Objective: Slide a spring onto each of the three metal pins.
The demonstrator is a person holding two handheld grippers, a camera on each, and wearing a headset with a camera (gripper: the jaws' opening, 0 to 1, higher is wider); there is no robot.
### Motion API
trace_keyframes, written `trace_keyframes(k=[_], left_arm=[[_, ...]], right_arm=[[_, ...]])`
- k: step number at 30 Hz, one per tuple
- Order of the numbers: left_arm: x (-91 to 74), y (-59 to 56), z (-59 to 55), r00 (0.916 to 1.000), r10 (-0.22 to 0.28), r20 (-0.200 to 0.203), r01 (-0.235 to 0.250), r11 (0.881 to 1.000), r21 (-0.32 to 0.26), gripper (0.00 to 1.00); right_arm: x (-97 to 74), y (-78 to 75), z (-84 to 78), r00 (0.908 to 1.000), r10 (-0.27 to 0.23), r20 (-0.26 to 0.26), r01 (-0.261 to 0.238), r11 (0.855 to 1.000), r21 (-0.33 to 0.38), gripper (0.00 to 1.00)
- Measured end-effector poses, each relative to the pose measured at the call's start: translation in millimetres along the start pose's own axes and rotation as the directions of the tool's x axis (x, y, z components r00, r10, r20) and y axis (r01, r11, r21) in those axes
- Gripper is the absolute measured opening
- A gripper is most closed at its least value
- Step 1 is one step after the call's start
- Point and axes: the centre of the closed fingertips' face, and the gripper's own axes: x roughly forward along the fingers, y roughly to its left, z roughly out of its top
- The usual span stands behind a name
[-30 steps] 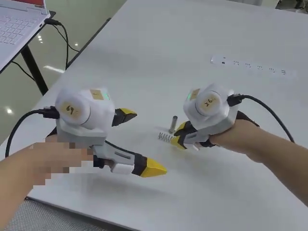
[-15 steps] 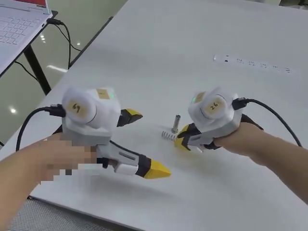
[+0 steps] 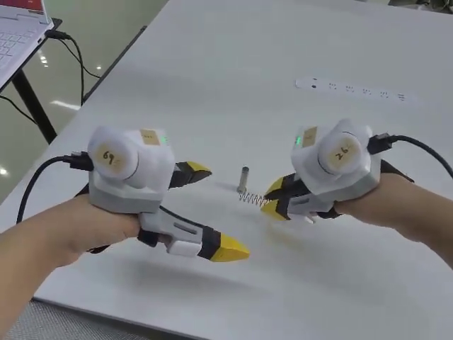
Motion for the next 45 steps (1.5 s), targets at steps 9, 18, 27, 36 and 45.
trace_keyframes(k=[9, 18, 27, 36, 45], left_arm=[[10.6, -16.2, 3.2, 0.9976, -0.069, -0.002, 0.069, 0.998, 0.011, 0.73], [24.0, -21.9, 8.0, 0.9926, -0.120, 0.018, 0.120, 0.992, 0.030, 0.58], [42.7, -40.1, 19.2, 0.9815, -0.185, 0.051, 0.182, 0.982, 0.057, 0.33], [47.5, -51.2, 22.7, 0.9700, -0.237, 0.052, 0.233, 0.969, 0.083, 0.11], [47.2, -52.8, 23.5, 0.9642, -0.261, 0.048, 0.254, 0.959, 0.123, 0.03]], right_arm=[[-22.8, 11.5, -8.3, 1.0000, -0.008, 0.004, 0.008, 1.000, -0.021, 0.08], [-34.2, 21.4, -15.8, 0.9999, -0.002, 0.012, 0.002, 1.000, -0.022, 0.08], [-45.3, 30.4, -21.0, 0.9992, 0.007, 0.040, -0.006, 1.000, -0.020, 0.08], [-52.7, 39.0, -19.8, 0.9983, 0.026, 0.052, -0.023, 0.998, -0.060, 0.08], [-57.1, 41.6, -19.6, 0.9979, 0.031, 0.056, -0.027, 0.997, -0.075, 0.07]])
